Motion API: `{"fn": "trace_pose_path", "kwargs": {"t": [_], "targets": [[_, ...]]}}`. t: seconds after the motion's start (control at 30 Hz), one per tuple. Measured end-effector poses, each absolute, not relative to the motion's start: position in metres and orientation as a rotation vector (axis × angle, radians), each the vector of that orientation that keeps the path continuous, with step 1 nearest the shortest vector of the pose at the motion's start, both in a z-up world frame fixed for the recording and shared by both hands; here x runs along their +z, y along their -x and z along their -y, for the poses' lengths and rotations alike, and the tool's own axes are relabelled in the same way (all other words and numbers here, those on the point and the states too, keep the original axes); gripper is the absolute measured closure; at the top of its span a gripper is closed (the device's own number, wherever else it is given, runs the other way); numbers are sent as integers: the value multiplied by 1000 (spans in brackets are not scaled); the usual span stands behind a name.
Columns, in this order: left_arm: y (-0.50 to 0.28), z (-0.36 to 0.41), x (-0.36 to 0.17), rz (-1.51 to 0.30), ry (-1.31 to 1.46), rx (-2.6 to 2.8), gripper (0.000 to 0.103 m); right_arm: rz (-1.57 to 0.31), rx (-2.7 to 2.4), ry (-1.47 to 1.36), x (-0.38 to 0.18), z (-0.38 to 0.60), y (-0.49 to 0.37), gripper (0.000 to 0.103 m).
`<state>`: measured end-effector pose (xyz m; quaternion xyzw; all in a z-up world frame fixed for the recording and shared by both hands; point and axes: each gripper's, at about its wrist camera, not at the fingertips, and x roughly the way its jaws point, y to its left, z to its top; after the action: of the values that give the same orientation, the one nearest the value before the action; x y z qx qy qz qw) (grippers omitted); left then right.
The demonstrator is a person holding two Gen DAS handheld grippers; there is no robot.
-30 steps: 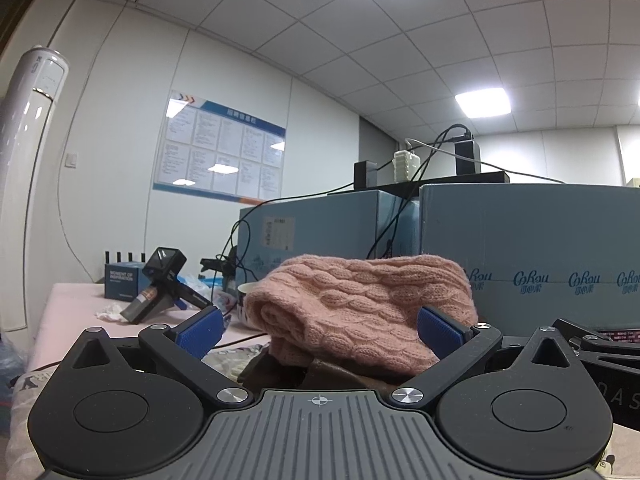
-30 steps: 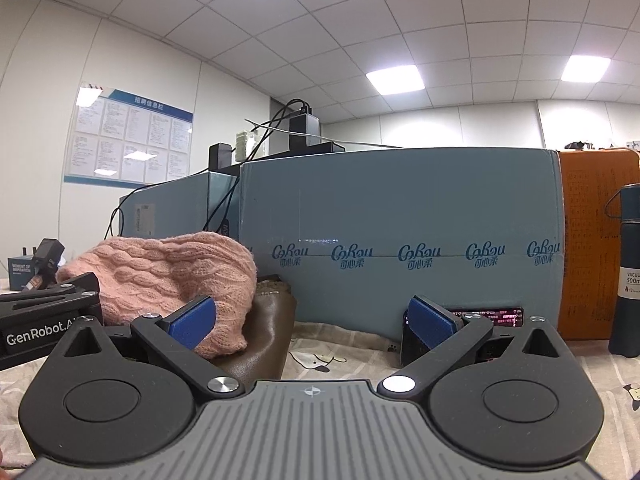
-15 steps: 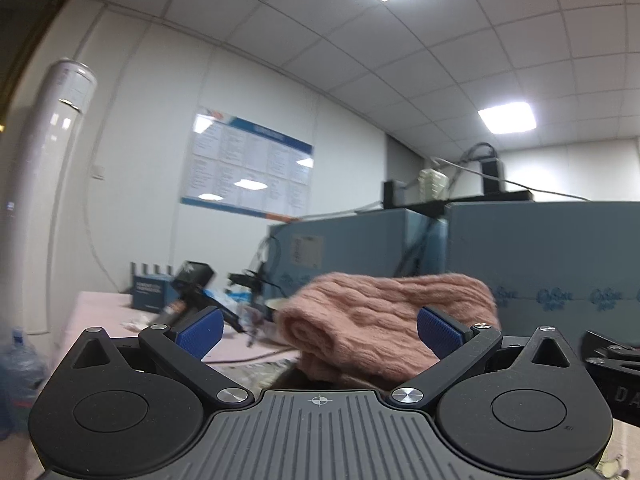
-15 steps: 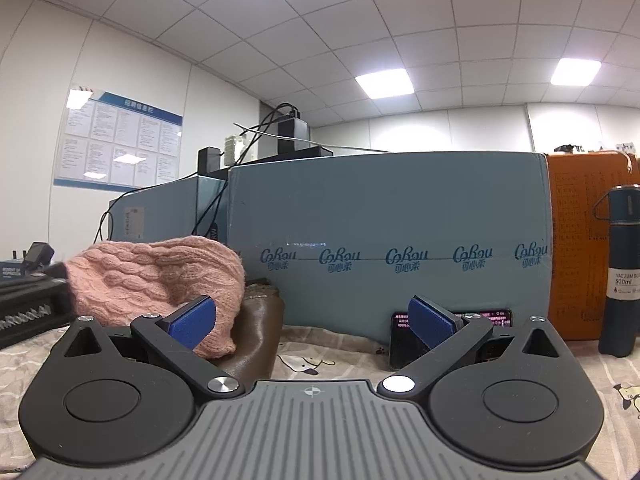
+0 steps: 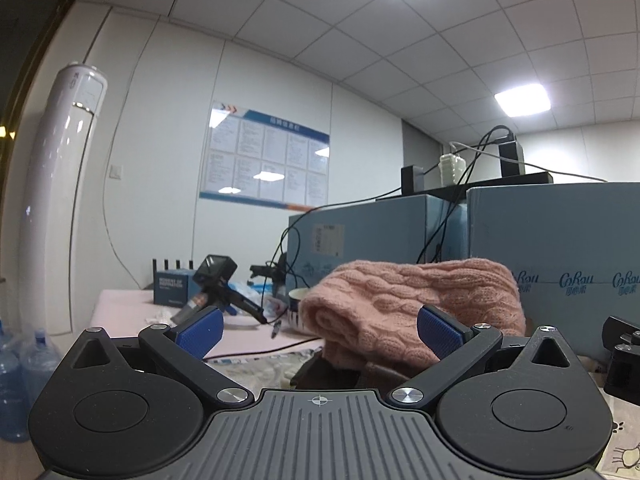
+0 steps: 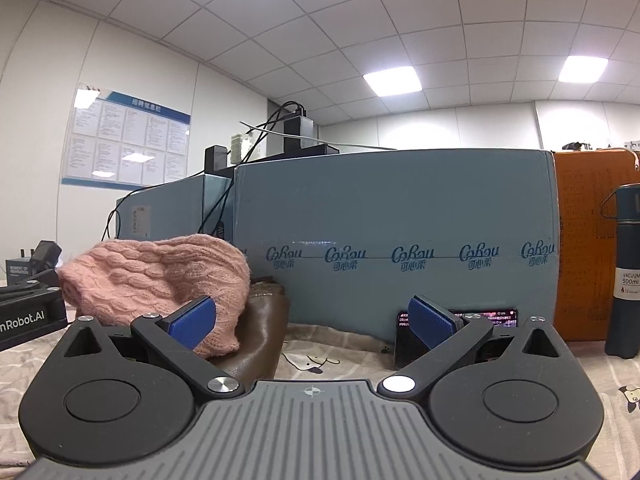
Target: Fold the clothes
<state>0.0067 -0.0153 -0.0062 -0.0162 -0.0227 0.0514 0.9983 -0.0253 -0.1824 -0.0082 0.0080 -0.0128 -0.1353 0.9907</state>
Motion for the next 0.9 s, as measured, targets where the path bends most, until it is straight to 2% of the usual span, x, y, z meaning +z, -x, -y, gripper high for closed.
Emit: {"fn": "trace_pose_path", "kwargs": {"t": [0.9], "targets": [[-7,14,-8,31,44,87,0,14,-266,-16,-8,183,23,0]]}}
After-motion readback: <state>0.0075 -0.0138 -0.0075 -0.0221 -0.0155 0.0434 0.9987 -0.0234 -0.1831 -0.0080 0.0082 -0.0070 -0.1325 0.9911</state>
